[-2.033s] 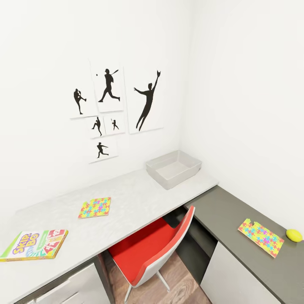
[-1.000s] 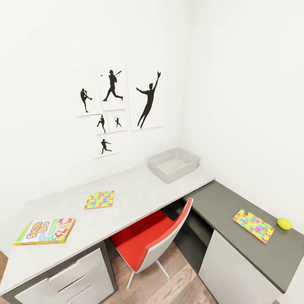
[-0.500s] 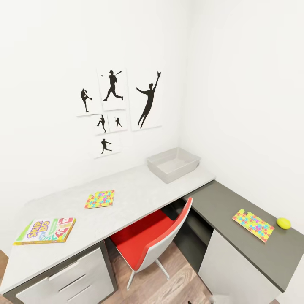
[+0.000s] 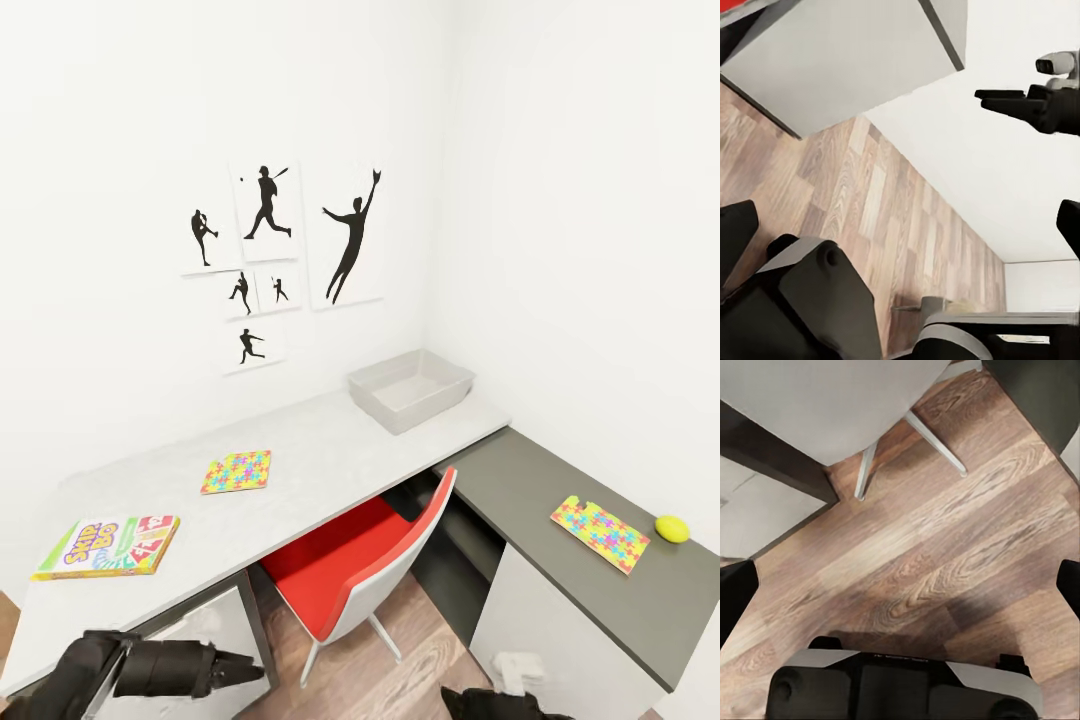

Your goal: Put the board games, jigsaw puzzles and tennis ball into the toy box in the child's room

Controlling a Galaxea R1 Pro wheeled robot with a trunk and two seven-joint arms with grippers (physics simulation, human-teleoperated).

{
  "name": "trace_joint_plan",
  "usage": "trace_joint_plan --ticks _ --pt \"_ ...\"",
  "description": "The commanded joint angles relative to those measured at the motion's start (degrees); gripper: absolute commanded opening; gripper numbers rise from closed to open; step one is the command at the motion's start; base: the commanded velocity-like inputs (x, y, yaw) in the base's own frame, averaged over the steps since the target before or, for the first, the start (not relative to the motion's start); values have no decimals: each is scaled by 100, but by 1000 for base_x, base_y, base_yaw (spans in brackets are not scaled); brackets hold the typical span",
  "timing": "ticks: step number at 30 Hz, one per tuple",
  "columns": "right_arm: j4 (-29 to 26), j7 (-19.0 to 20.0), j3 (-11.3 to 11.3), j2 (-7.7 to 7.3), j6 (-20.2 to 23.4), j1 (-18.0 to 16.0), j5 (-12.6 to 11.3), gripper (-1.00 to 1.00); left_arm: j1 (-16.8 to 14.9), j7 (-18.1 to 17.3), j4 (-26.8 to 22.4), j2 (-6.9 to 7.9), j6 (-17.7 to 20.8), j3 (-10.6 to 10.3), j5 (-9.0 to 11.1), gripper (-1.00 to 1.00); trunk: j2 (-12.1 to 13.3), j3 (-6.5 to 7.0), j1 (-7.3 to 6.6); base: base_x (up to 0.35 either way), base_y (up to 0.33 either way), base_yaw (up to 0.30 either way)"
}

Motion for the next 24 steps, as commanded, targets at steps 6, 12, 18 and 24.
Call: trace_joint_plan --ticks 6,12,18,24 --pt "-51 8 -22 24 929 -599 -39 100 2 -22 -769 86 791 141 -6 100 -12 -12 4 0 0 0" --pt "-56 7 -22 31 1534 -1272 -39 100 -17 -9 -1321 98 1339 355 -41 100 -12 -12 4 0 0 0" --pt "-56 6 -23 97 1613 -1958 -43 100 -59 30 -1502 100 1661 390 -54 100 -12 -12 4 0 0 0" --pt "-39 6 -62 107 1613 -2522 -53 100 -73 136 -1546 92 1754 395 -57 100 -12 -12 4 0 0 0"
